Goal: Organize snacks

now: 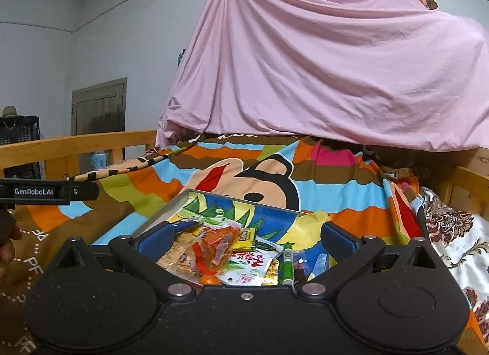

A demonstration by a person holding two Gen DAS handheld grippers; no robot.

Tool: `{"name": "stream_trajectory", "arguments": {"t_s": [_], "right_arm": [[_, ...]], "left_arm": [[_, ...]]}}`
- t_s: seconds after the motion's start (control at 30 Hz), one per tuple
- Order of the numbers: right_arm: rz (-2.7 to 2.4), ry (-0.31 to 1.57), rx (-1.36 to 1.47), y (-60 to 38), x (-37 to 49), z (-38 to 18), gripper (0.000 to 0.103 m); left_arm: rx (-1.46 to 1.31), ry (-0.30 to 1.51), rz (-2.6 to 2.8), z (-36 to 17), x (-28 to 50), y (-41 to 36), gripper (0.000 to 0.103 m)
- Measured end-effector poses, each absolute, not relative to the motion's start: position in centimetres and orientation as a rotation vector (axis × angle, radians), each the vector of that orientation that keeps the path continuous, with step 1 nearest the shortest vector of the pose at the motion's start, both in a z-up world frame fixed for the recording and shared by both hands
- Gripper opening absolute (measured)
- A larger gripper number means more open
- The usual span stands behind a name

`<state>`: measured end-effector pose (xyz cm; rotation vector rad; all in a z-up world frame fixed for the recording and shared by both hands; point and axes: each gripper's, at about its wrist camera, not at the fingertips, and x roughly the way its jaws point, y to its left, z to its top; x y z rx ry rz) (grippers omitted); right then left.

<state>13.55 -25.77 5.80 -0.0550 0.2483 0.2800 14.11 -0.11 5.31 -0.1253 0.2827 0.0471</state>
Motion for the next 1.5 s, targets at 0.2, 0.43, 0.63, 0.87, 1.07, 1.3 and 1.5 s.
{"name": "stream_trajectory", "arguments": {"t_s": [0.2,0.43,0.63,0.87,1.07,1.3,1.5], "right_arm": [[0.300,0.240,-0.046,-25.3,12.2,6.8,0.102],[0.313,0.243,-0.050,-24.4,11.2,7.8,0.102],[0.316,0.263,-0.057,-23.6,10.5,8.3,0.102],[0.299,0.316,-0.025,-23.1,10.0,8.3,0.102],[0.274,0.342,-0.003,-22.3,9.3,8.4,0.102],[0.246,0.356,-0.001,-21.1,8.0,7.9,0.102],[0.247,0.386,-0.007,-20.2,7.8,7.4,0.102]], "left_arm": [[-0.121,0.269,0.051,6.0,11.7,0.1,0.102],[-0.123,0.257,0.070,6.7,9.9,0.9,0.102],[-0.130,0.274,0.104,6.9,8.8,1.7,0.102],[-0.114,0.291,0.109,6.6,7.0,2.5,0.102],[-0.123,0.332,0.101,5.4,6.1,3.6,0.103],[-0.136,0.361,0.097,4.8,5.6,4.8,0.103],[-0.143,0.395,0.072,4.4,5.7,5.0,0.103]]}}
